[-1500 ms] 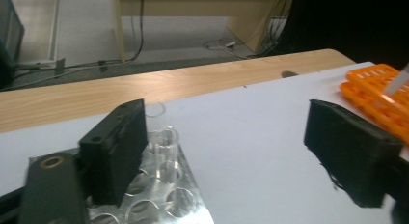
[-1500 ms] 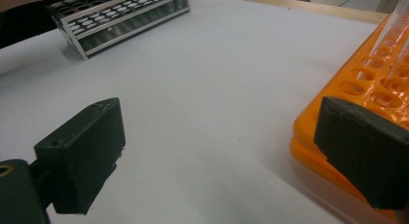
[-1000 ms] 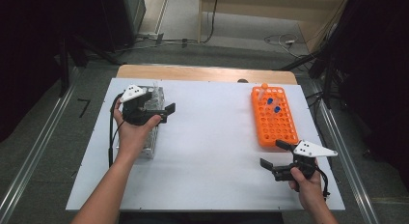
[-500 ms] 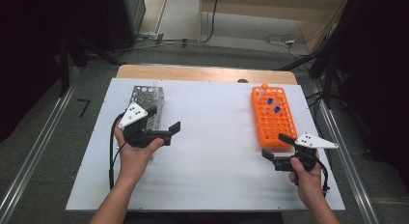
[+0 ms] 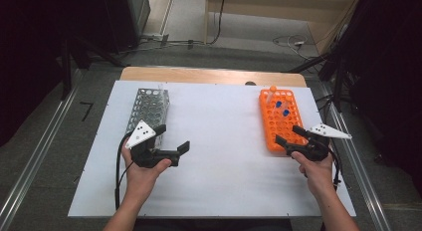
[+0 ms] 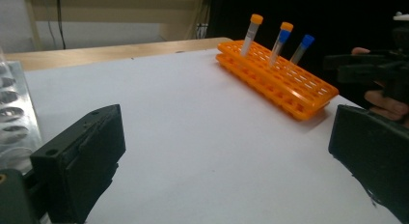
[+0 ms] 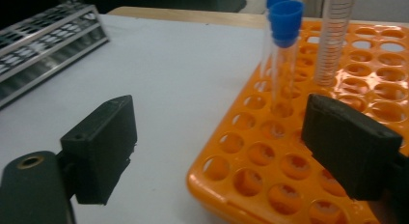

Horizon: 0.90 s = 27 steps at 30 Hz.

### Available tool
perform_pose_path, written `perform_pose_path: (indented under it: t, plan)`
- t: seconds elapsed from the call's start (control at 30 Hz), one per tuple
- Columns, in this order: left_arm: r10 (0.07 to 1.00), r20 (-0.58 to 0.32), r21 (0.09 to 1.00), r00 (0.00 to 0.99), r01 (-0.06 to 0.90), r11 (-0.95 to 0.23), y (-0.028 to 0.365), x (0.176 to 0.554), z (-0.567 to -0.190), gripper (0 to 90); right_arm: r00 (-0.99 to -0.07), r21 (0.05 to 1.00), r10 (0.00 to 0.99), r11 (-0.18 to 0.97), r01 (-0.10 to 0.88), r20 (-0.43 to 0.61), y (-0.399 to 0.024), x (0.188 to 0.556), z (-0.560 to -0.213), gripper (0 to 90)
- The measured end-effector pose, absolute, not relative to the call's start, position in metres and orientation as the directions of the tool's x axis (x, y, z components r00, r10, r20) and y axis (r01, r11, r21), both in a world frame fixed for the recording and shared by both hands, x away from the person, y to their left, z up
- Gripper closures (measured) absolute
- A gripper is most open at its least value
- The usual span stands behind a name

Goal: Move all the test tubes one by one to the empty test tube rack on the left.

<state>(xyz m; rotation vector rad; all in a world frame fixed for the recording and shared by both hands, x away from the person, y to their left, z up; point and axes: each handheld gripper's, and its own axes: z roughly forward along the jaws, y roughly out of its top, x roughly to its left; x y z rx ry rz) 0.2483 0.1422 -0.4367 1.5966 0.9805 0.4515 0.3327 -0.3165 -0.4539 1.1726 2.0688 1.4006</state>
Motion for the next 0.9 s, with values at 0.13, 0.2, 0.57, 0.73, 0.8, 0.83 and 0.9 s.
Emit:
perform_pose_path:
  t: [0.13, 0.2, 0.57, 0.73, 0.8, 0.83, 0.9]
  plan:
    - [0.783, -0.212, 0.935, 0.585, 0.355, -0.012, 0.139, 0.248, -0.439, 0.0, -0.538, 0.888, 0.834, 0.151, 0.434, 0.122, -0.312, 0.346, -0.46, 21.0]
    - [0.78, -0.213, 0.934, 0.588, 0.356, -0.014, 0.137, 0.248, -0.44, 0.0, -0.519, 0.889, 0.846, 0.136, 0.437, 0.126, -0.311, 0.353, -0.463, 26.4]
    - [0.774, -0.22, 0.932, 0.593, 0.362, -0.013, 0.135, 0.247, -0.441, 0.0, -0.437, 0.872, 0.89, 0.108, 0.478, 0.129, -0.302, 0.377, -0.471, 52.5]
    - [0.771, -0.222, 0.932, 0.597, 0.361, -0.011, 0.134, 0.247, -0.441, 0.0, -0.404, 0.865, 0.91, 0.132, 0.485, 0.087, -0.293, 0.381, -0.475, 56.6]
    - [0.77, -0.221, 0.932, 0.598, 0.362, -0.013, 0.133, 0.247, -0.441, 0.0, -0.388, 0.863, 0.92, 0.149, 0.483, 0.058, -0.29, 0.381, -0.475, 60.0]
    - [0.771, -0.222, 0.932, 0.598, 0.362, -0.013, 0.133, 0.247, -0.442, 0.0, -0.376, 0.855, 0.925, 0.156, 0.494, 0.048, -0.288, 0.382, -0.475, 61.3]
    - [0.772, -0.221, 0.931, 0.596, 0.364, -0.015, 0.133, 0.247, -0.442, 0.0, -0.361, 0.85, 0.931, 0.155, 0.503, 0.044, -0.287, 0.382, -0.474, 64.7]
